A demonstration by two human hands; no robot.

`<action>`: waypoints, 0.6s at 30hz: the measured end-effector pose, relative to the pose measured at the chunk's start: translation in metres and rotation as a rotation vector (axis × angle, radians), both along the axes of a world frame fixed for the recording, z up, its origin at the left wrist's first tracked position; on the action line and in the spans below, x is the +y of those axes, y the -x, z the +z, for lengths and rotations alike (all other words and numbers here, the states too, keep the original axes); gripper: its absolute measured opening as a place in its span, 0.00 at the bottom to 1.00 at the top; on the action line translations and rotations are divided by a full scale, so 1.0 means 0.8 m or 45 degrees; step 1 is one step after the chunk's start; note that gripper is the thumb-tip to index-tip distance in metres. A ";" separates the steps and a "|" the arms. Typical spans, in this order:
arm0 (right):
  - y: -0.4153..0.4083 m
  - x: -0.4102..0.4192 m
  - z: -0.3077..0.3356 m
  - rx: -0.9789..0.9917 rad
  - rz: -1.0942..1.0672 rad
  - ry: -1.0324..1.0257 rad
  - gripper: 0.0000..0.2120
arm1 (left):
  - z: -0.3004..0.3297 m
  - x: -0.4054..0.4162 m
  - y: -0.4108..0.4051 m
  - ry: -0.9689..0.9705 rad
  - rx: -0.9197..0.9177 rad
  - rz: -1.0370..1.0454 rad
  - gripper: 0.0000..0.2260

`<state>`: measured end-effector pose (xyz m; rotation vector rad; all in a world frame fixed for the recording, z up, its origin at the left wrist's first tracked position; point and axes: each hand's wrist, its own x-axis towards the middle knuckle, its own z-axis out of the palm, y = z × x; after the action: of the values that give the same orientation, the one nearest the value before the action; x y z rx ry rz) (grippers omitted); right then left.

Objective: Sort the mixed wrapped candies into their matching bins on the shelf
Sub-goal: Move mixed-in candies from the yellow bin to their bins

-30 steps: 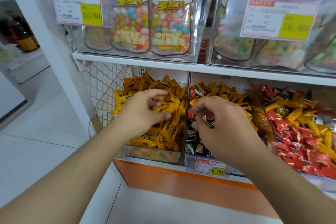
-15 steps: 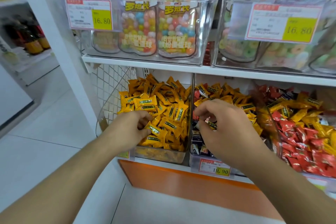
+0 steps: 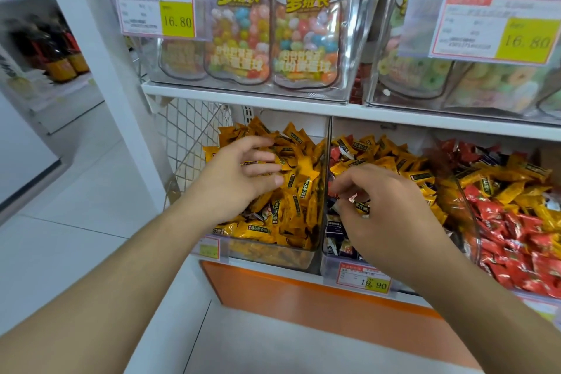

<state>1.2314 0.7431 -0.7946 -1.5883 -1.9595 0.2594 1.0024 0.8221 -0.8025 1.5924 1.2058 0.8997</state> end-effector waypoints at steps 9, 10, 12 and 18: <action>-0.004 -0.002 0.003 0.003 -0.011 0.011 0.10 | -0.035 -0.005 0.032 -0.133 0.925 -0.046 0.08; -0.003 -0.002 0.003 0.004 -0.010 0.015 0.10 | -0.037 -0.005 0.032 -0.139 0.959 -0.050 0.08; -0.001 -0.003 0.003 0.008 -0.008 0.016 0.10 | -0.039 -0.003 0.030 -0.158 0.985 -0.014 0.05; -0.001 -0.004 0.002 0.002 0.002 0.042 0.10 | -0.041 0.003 0.025 -0.214 1.016 0.012 0.06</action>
<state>1.2323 0.7396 -0.7931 -1.6064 -1.9648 0.2948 0.9822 0.8243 -0.8354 2.1811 1.6991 0.3579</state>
